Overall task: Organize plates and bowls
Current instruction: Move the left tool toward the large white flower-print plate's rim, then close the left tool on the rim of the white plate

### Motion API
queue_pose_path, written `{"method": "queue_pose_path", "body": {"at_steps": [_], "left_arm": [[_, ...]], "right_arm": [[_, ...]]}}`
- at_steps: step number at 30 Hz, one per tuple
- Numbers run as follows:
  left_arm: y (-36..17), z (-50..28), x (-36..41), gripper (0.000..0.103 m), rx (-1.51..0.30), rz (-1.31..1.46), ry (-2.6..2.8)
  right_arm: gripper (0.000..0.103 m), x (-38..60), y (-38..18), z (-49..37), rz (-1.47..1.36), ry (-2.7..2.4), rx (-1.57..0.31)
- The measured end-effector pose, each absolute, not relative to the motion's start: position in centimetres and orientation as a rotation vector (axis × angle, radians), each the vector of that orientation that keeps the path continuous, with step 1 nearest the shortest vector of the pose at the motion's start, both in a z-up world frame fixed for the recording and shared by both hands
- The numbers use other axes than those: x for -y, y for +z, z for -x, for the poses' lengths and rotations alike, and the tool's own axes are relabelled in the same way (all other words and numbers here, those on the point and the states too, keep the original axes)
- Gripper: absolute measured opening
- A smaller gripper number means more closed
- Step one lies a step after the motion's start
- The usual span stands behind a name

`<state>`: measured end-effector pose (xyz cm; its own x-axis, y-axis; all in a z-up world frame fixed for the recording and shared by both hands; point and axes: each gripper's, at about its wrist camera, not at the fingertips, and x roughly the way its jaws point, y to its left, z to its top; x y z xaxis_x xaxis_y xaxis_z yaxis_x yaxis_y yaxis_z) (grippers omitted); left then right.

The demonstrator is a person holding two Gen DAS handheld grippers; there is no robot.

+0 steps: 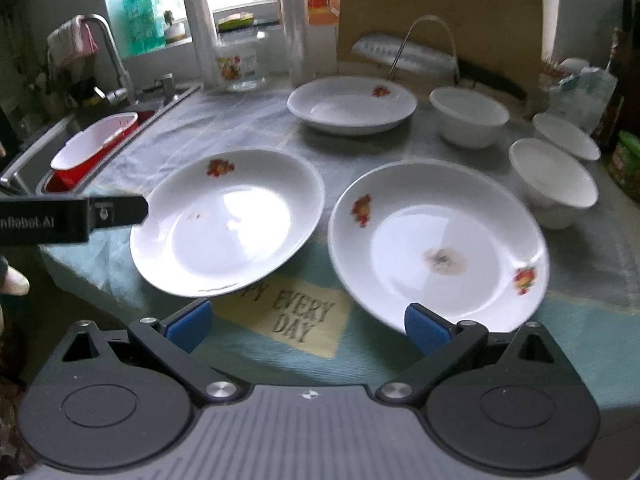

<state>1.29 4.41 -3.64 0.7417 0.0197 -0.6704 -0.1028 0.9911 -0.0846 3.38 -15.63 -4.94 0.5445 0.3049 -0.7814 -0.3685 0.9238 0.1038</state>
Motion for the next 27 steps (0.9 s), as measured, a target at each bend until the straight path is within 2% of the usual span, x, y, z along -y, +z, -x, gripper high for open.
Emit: {"method": "queue_pose_path", "body": {"at_steps": [15,27], "left_arm": [[-4.9,-5.9,-8.8,0.102,-0.708,0.043,-0.106],[-6.5,-10.9,-8.8,0.102,-0.823,0.001,-0.305]], "right_arm": [[0.103,10.0,-8.8,-4.9,0.127,0.39,-0.958],[0.103,8.6,-9.6,-4.8,0.198,0.406,-0.872]]}}
